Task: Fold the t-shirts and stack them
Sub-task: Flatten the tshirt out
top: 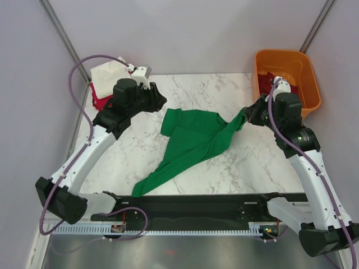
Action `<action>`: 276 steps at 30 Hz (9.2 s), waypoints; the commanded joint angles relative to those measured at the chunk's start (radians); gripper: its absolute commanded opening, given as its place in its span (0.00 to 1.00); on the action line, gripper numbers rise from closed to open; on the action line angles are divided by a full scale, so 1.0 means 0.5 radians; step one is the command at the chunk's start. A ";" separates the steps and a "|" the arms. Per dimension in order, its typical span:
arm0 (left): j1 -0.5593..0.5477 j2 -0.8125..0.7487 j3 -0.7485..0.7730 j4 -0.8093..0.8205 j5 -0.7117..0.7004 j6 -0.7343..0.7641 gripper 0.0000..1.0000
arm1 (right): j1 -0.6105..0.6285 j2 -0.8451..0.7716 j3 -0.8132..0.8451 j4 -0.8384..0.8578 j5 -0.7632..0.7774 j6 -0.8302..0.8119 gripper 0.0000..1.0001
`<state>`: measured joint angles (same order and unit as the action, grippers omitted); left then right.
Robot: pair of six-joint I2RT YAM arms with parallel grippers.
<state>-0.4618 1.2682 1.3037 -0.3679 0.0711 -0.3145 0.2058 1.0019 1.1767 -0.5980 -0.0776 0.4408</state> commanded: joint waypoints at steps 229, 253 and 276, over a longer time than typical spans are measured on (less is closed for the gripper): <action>0.295 1.574 0.457 -0.206 -0.179 0.018 0.68 | -0.025 2.426 1.212 0.417 0.401 -0.182 0.36; 0.414 1.473 0.316 -0.411 -0.688 0.098 0.73 | -0.037 2.411 1.055 0.567 0.158 -0.118 0.47; 0.301 0.627 0.178 -0.562 -0.526 0.080 0.77 | 0.046 2.567 1.141 0.313 1.323 -0.268 0.11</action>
<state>-0.3084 1.6367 1.4189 -0.6342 -0.2012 -0.2905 0.2352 2.2757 1.7329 -0.3466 0.3340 0.3202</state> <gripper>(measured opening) 0.767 0.098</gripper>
